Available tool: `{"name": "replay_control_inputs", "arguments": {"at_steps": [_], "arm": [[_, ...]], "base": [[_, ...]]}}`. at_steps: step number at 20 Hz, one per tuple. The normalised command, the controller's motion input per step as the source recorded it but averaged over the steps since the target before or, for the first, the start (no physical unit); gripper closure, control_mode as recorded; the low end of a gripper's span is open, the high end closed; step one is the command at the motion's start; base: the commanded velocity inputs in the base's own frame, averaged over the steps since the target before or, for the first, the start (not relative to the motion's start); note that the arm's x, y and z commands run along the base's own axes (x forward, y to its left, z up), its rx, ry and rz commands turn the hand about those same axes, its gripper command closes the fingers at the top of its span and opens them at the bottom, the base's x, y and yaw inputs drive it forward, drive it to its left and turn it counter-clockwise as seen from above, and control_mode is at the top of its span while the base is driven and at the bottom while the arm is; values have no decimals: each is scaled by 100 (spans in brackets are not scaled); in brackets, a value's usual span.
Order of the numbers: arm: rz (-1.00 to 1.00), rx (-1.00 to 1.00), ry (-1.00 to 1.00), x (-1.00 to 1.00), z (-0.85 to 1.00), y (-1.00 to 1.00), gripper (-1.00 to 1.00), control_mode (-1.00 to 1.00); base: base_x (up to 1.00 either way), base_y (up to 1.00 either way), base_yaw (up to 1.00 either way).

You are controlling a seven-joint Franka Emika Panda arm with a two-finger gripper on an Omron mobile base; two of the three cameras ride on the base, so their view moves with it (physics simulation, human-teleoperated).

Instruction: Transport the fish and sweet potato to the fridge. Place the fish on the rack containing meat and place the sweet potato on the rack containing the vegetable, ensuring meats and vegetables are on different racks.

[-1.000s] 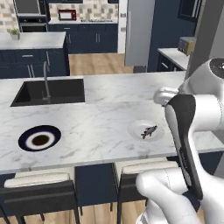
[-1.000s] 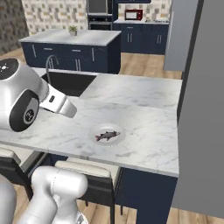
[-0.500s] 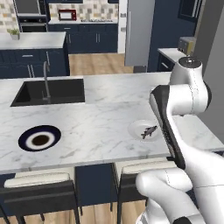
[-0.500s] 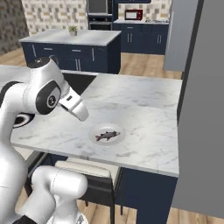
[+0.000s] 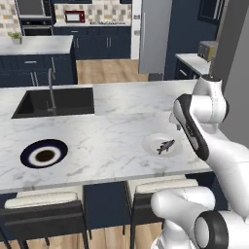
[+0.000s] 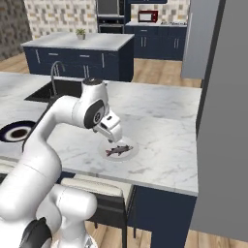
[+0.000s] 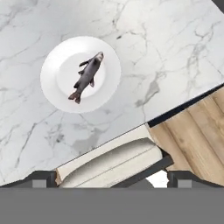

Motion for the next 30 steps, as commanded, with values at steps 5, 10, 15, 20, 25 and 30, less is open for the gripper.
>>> {"name": "replay_control_inputs", "arguments": {"at_steps": [5,10,15,20,25,30], "arm": [[-1,0,15,70,-67,0,-100,-100],[-1,0,9,57,-47,0,-100,-100],[0,0,1,57,-49,-5,-100,-100],[0,3,3,34,-44,-16,-100,-100],[0,4,4,20,-38,-11,-100,-100],[-2,0,0,21,-27,-4,-100,-100]], "base": [[0,0,0],[0,0,0],[0,0,0],[0,0,0],[0,0,0],[0,0,0]]}}
